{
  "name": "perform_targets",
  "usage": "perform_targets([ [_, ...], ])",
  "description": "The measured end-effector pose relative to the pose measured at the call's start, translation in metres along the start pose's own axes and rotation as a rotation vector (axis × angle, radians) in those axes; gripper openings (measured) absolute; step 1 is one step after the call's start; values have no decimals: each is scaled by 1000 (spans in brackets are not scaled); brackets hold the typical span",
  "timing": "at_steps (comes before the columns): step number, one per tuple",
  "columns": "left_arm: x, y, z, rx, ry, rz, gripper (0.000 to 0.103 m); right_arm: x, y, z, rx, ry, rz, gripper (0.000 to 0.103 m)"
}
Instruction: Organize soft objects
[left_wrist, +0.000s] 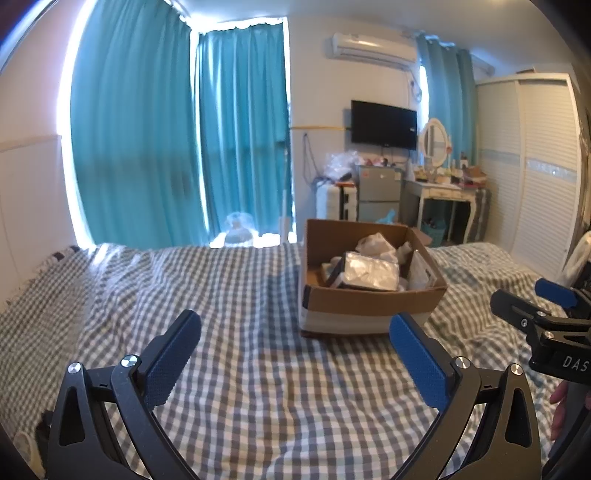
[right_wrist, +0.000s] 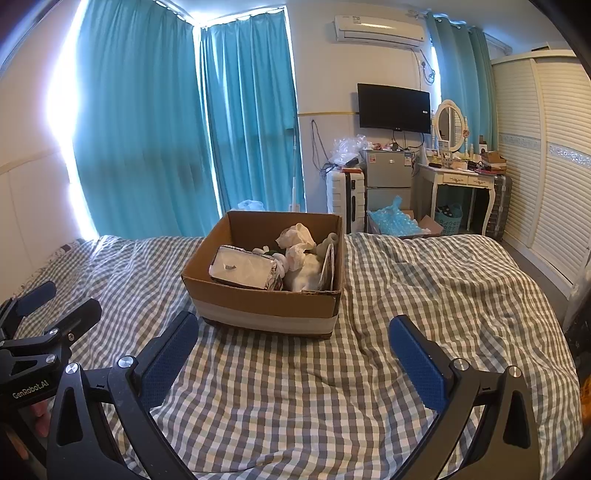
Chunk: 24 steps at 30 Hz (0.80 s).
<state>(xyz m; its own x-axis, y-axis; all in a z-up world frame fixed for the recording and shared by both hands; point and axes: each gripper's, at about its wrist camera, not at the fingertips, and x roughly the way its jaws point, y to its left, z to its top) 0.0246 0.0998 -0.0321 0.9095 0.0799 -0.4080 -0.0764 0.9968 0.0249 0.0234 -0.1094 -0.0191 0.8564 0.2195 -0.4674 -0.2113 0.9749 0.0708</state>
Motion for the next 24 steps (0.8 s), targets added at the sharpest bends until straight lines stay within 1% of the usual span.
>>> perform_targets([
  [15,-2,0,0,-20,-3,20,103,1,1,-1,0,13,-4,103],
  [24,-2,0,0,-15,-2,14,103,1,1,-1,0,17,-6,103],
])
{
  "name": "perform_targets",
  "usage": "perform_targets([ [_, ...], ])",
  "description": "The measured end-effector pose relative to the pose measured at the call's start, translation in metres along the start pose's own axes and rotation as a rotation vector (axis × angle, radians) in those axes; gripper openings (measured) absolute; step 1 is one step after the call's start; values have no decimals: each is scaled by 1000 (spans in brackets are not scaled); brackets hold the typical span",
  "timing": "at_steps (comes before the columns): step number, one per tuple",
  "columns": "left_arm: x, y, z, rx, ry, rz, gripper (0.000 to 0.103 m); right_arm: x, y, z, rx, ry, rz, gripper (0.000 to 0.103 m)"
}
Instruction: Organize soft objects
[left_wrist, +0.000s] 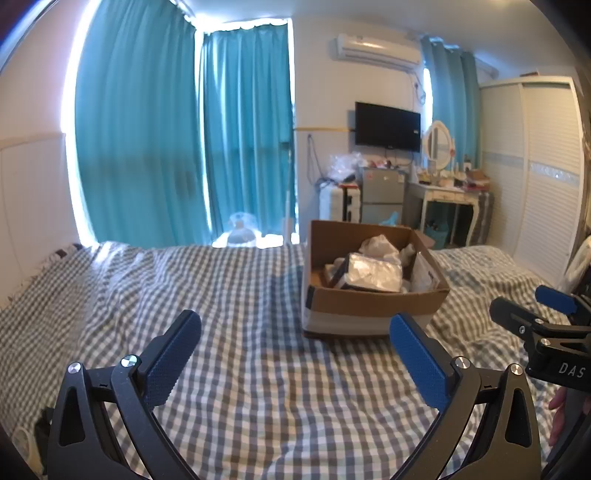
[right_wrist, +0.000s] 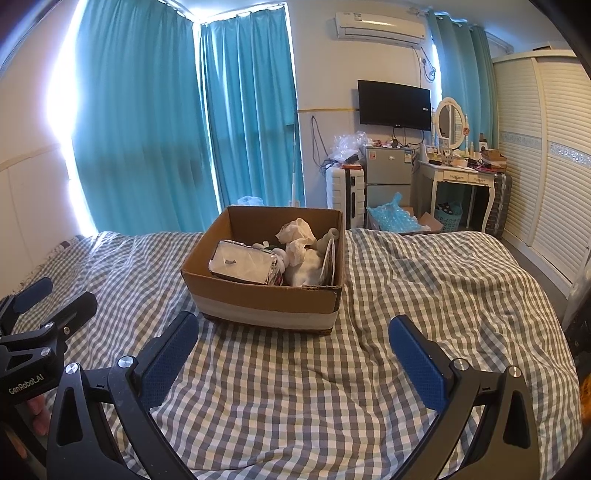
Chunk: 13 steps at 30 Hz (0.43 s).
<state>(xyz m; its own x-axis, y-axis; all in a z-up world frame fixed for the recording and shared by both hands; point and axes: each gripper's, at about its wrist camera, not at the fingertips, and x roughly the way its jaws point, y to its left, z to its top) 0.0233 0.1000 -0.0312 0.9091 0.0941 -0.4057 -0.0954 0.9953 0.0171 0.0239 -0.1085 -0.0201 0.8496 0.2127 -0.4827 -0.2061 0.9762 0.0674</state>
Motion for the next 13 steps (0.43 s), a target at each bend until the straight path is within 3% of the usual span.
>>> perform_targets([
  [13,1,-1,0,-3,6,-2,103,1,1,-1,0,2,-1,103],
])
